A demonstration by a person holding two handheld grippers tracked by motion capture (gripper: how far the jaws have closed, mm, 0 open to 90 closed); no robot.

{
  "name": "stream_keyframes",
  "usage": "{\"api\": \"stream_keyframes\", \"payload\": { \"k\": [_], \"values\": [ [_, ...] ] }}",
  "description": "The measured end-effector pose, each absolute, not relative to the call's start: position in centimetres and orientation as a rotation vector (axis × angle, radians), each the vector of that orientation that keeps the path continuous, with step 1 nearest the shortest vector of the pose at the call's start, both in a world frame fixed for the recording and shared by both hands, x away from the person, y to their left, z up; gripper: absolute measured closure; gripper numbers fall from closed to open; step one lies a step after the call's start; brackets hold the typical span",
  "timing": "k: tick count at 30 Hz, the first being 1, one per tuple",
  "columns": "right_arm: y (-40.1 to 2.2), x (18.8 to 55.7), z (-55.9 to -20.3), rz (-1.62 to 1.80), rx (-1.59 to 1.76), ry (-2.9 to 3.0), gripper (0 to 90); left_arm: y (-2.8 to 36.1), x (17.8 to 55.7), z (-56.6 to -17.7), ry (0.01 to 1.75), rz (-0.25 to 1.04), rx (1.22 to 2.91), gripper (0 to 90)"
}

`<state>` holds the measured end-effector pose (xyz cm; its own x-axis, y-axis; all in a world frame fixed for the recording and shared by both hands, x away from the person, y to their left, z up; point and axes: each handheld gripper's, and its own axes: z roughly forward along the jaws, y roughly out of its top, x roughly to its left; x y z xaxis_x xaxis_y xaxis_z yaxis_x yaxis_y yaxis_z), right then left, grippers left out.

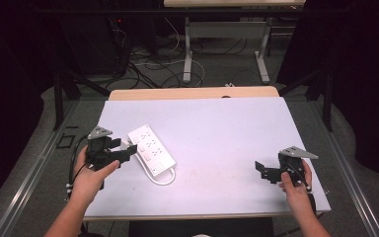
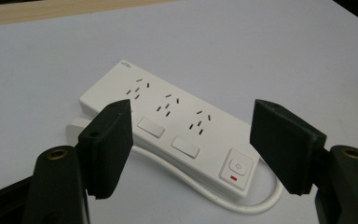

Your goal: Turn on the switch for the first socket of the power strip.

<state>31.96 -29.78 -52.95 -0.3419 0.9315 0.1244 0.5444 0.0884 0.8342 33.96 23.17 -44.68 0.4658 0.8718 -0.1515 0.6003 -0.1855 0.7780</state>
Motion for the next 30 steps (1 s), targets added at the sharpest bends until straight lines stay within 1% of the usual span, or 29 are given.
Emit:
{"api": "stream_keyframes", "payload": {
  "k": [7,11,19,22,30],
  "values": [
    [-29.9,32.0,-53.0,1.168,1.456,1.929,2.6,22.6,34.4,-44.2,1.244,0.372,1.978,32.1],
    [-30.0,32.0,-53.1,1.175,1.474,1.931,2.6,22.4,34.6,-44.0,1.237,0.369,2.019,33.6],
    [-30.1,32.1,-53.2,1.191,1.484,1.931,2.6,22.1,35.2,-43.9,1.239,0.34,2.061,38.2],
    [-30.2,32.1,-53.2,1.199,1.5,1.923,2.6,21.9,35.4,-43.9,1.248,0.301,2.087,41.1],
    [-30.2,32.1,-53.3,1.207,1.518,1.926,2.7,21.5,35.9,-44.1,1.268,0.277,2.105,47.7]
  ]
}}
